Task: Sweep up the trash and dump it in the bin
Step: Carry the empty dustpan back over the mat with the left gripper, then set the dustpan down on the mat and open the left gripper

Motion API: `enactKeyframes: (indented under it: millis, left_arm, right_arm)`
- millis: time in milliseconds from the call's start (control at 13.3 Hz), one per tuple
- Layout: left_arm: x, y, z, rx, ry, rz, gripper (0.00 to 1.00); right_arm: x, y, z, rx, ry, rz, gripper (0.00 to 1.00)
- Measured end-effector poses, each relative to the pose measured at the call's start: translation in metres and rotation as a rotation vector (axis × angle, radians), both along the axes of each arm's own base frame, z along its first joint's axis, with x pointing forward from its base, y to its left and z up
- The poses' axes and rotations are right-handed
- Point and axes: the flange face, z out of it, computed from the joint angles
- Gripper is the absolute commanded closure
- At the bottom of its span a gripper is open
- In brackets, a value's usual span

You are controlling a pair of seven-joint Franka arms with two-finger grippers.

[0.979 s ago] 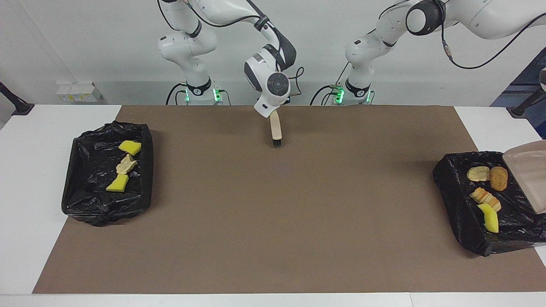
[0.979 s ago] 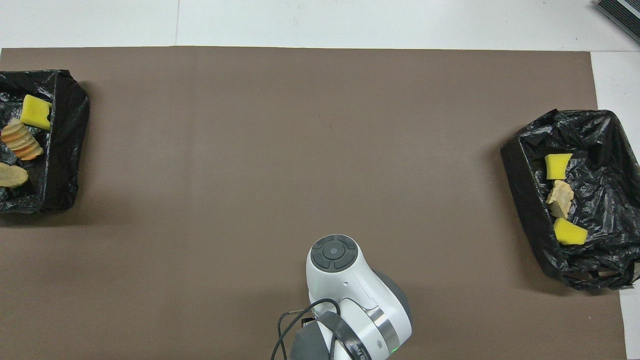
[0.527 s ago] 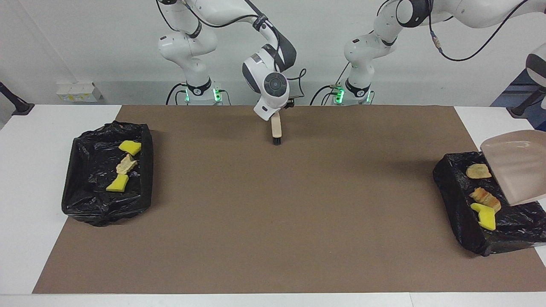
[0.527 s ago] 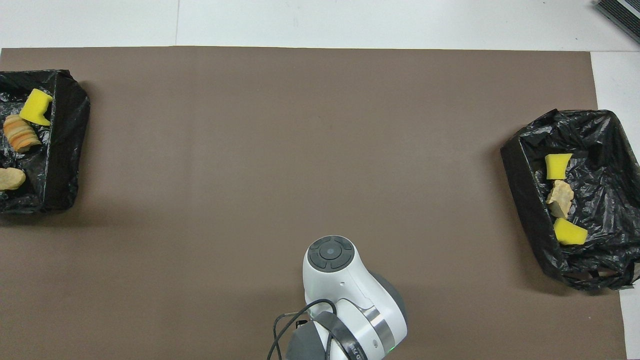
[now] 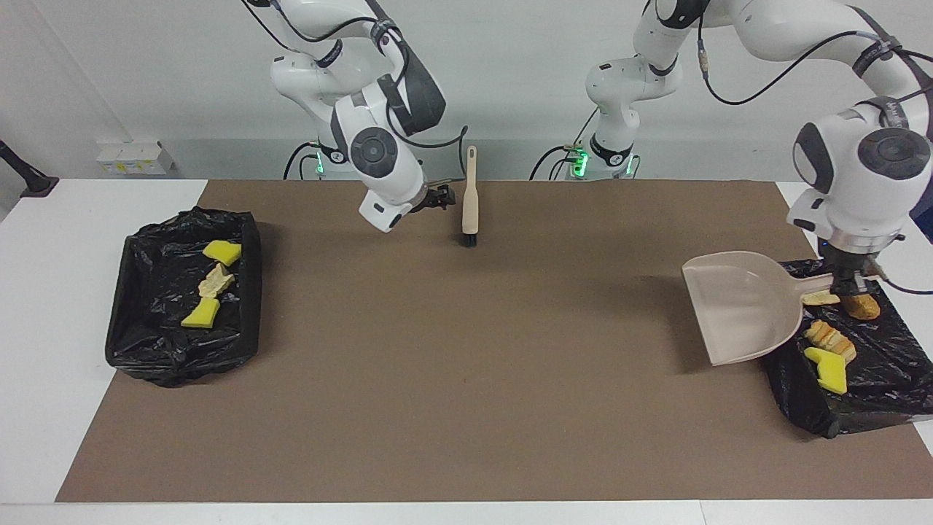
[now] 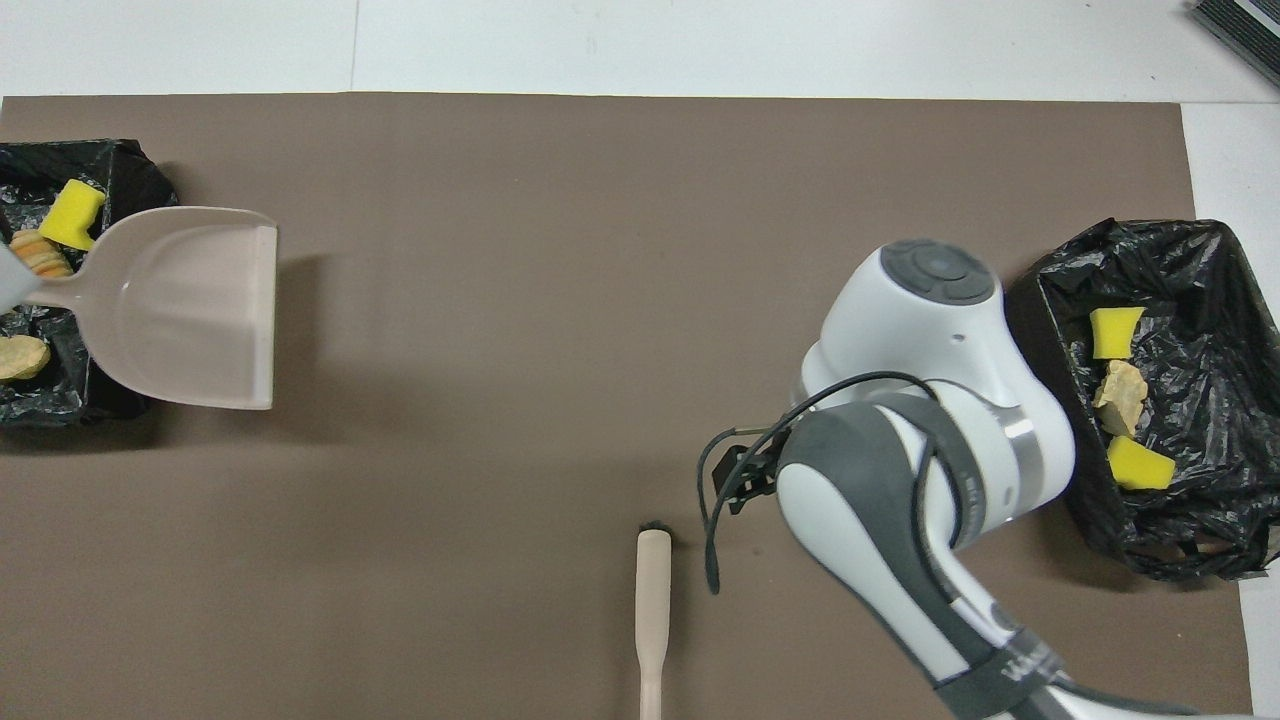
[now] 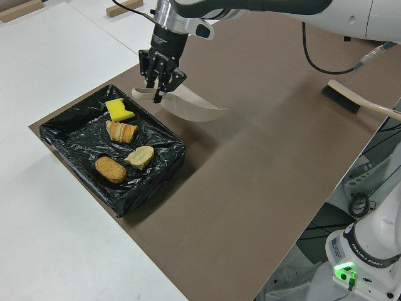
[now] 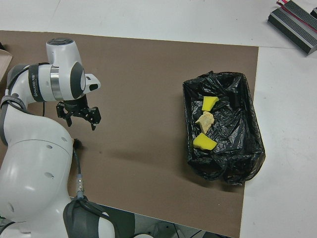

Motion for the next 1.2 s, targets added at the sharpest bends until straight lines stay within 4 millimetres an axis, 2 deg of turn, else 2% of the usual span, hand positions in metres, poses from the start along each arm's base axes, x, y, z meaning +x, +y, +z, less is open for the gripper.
enactKeyframes:
  millis: [151, 376, 678, 828, 1054, 1205]
  left_arm:
    - [-0.016, -0.06, -0.027, -0.028, -0.042, 0.186, 1.0]
    - [-0.047, -0.158, -0.053, -0.079, -0.106, 0.484, 1.0]
    - [-0.09, -0.273, -0.072, -0.119, -0.158, 0.794, 1.0]
    - [-0.11, -0.322, -0.08, -0.155, -0.178, 0.977, 1.0]
    - [-0.127, -0.369, -0.091, -0.205, -0.169, 1.218, 1.0]
    - [-0.133, -0.391, -0.097, -0.223, -0.195, 1.339, 1.0]
  right_arm:
    - [0.024, -0.044, 0.013, -0.019, -0.068, 0.029, 0.0]
    - [0.052, -0.11, 0.034, -0.091, -0.162, 0.065, 0.0]
    - [0.076, -0.167, 0.073, -0.187, -0.285, 0.026, 0.0]
    - [0.081, -0.196, 0.096, -0.205, -0.326, -0.023, 0.0]
    - [0.081, -0.231, 0.11, -0.232, -0.347, -0.078, 0.0]
    - [0.08, -0.239, 0.118, -0.261, -0.359, -0.083, 0.0]
